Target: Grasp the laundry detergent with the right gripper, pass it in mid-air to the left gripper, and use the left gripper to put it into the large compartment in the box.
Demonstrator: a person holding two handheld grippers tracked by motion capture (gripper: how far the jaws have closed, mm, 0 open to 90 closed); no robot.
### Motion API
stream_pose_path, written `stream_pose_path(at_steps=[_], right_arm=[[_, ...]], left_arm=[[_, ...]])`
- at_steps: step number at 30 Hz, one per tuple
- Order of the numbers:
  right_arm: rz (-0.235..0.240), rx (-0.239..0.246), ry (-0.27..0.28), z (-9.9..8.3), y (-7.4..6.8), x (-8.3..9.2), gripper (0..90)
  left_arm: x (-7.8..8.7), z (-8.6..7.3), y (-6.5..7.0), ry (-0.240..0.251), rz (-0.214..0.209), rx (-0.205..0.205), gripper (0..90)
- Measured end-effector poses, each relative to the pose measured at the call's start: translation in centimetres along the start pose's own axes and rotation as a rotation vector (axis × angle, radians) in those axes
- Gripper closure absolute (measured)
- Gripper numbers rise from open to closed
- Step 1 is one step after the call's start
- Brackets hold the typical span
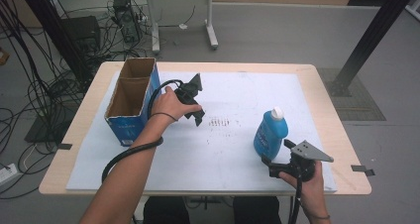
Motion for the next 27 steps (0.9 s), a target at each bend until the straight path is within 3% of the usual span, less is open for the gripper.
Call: stream_pose_path(at_steps=[27], right_arm=[[0.003, -0.002, 0.005, -0.05, -0.08, -0.09, 3.2]], left_arm=[[-0.25, -0.06, -0.01, -0.004, -0.002, 0.005, 7.1]])
Point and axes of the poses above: each handheld gripper's, and its own axes: x roughly backward along the jaws, z roughly out of its top, y roughly to its right, the point moved 6 cm from there along -x, roughly forward along the jaws, and after that the axes turned 1 degree about z, right-handed, at the moved point
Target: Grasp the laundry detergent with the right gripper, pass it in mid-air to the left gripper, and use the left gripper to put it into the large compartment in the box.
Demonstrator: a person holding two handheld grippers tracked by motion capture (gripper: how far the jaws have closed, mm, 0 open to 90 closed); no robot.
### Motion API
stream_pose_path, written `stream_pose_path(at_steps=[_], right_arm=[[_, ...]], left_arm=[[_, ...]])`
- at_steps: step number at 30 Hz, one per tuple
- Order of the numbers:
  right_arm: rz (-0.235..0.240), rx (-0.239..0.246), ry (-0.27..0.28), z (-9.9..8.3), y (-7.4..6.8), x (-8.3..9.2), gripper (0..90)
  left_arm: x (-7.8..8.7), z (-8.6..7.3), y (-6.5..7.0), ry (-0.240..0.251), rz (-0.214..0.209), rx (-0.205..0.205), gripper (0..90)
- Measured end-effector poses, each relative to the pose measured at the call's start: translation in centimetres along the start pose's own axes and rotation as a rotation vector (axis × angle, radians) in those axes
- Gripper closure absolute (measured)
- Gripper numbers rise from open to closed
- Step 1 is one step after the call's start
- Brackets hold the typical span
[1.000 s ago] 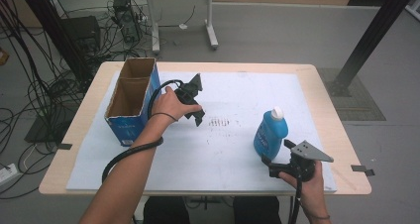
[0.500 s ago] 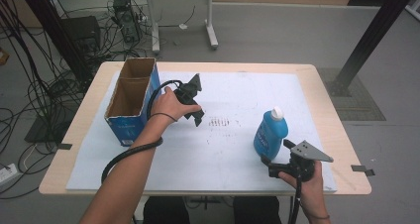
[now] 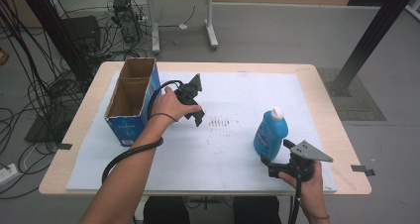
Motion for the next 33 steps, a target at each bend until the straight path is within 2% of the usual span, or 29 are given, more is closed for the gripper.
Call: stream_pose_path(at_steps=[13, 33], right_arm=[[-0.012, -0.002, 0.008, -0.1, 0.1, -0.5, 2.5], [-0.039, 0.006, 0.038, -1.2, 0.2, -2.3, 2.7]], left_arm=[[-0.2, -0.2, 0.0, -0.002, -0.002, 0.000, 7.2], [-0.2, -0.4, -0.2, -0.001, -0.006, 0.006, 7.3]])
Point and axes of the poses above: each handheld gripper's, and its own axes: x roughly backward along the jaws, z roughly out of its top, y roughly to its right, the point moved 6 cm from there along -x, roughly forward along the jaws, and after that the axes turned 1 degree about z, right-handed, at the moved point
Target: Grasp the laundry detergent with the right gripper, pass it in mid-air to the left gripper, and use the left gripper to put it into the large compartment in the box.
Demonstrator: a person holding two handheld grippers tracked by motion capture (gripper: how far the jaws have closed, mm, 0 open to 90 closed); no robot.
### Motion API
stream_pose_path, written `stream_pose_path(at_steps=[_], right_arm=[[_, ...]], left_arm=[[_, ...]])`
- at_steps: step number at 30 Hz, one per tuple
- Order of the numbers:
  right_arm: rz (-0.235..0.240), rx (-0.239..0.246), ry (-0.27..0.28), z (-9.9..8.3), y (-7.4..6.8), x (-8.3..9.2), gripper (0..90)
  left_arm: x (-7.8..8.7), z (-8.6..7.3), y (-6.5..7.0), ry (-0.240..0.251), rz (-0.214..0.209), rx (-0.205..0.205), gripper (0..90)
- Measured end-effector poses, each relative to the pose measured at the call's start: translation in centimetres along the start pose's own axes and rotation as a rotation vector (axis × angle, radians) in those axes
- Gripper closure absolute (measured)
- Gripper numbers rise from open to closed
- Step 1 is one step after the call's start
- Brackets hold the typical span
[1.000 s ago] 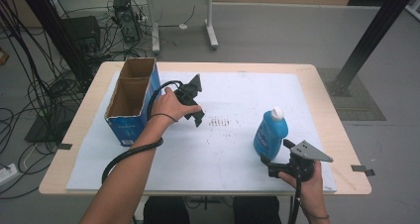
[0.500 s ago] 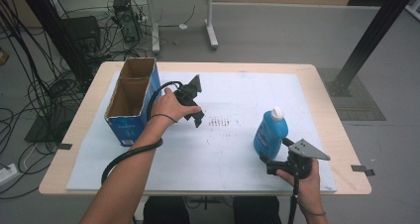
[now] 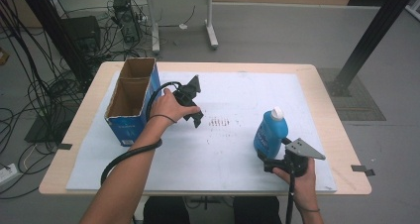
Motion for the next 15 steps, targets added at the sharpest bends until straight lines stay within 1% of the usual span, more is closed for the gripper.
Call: stream_pose_path(at_steps=[15], right_arm=[[-0.019, -0.012, 0.011, -0.36, 0.01, -1.01, 3.0]], left_arm=[[-0.21, 0.08, 0.09, -0.001, -0.001, -0.004, 7.3]])
Point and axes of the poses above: each handheld gripper's, and its own axes: x roughly backward along the jaws, z roughly out of its top, y roughly to its right, the point moved 6 cm from there along -x, roughly forward along the jaws, and after that the axes turned 1 degree about z, right-handed, at the moved point
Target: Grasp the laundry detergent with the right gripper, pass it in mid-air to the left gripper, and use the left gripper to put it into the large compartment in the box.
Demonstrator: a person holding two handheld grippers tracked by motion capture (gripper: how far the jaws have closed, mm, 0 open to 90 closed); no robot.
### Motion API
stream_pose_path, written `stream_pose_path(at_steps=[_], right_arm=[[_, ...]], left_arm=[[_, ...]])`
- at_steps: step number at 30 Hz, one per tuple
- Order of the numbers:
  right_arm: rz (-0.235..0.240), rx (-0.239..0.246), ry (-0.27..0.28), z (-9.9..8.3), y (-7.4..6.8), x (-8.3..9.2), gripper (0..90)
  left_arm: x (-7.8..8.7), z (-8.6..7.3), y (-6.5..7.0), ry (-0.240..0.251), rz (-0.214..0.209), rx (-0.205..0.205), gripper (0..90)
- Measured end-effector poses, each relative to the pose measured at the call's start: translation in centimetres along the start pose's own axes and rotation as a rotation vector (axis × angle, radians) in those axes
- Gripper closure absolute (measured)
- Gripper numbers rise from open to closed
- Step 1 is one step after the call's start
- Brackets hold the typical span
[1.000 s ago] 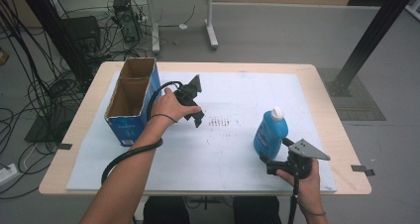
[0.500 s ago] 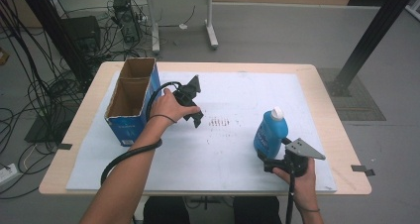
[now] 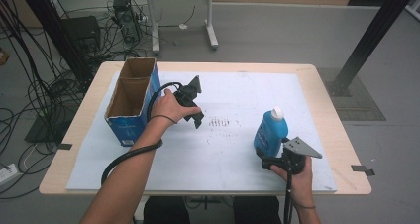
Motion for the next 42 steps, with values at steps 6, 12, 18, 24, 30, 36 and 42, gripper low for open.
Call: stream_pose_path(at_steps=[6, 12, 18, 24, 30, 36, 42], right_arm=[[0.003, -0.004, 0.005, -0.1, 0.0, -0.4, 3.5], [0.003, -0.008, 0.010, -0.2, -0.1, -0.9, 3.9], [0.001, -0.004, 0.022, -0.2, -0.2, -1.0, 7.2], [0.000, 0.005, 0.033, -0.2, -0.3, -1.0, 13.4], [-0.011, 0.004, 0.044, -0.2, -0.5, -1.0, 18.2], [-0.012, 0.010, 0.044, -0.2, -0.5, -1.0, 23.0], [-0.016, 0.018, 0.045, -0.2, -0.6, -1.0, 27.5]], left_arm=[[0.1, 0.0, -0.1, 0.003, -0.005, 0.001, 7.3], [0.2, 0.0, -0.2, 0.003, -0.003, 0.005, 7.3], [0.1, -0.1, -0.3, 0.001, -0.002, 0.005, 7.3], [0.0, -0.2, -0.3, 0.003, -0.002, 0.006, 7.4], [0.0, -0.2, -0.3, -0.002, -0.001, 0.005, 7.7], [0.1, -0.2, -0.4, -0.001, 0.001, 0.007, 7.7], [0.0, -0.2, -0.4, 0.001, -0.002, 0.007, 7.9]])
Point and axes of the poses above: each handheld gripper's, and its own axes: x roughly backward along the jaws, z roughly out of its top, y roughly to its right, the point moved 6 cm from there along -x, roughly forward along the jaws, and after that the axes turned 1 degree about z, right-handed, at the moved point
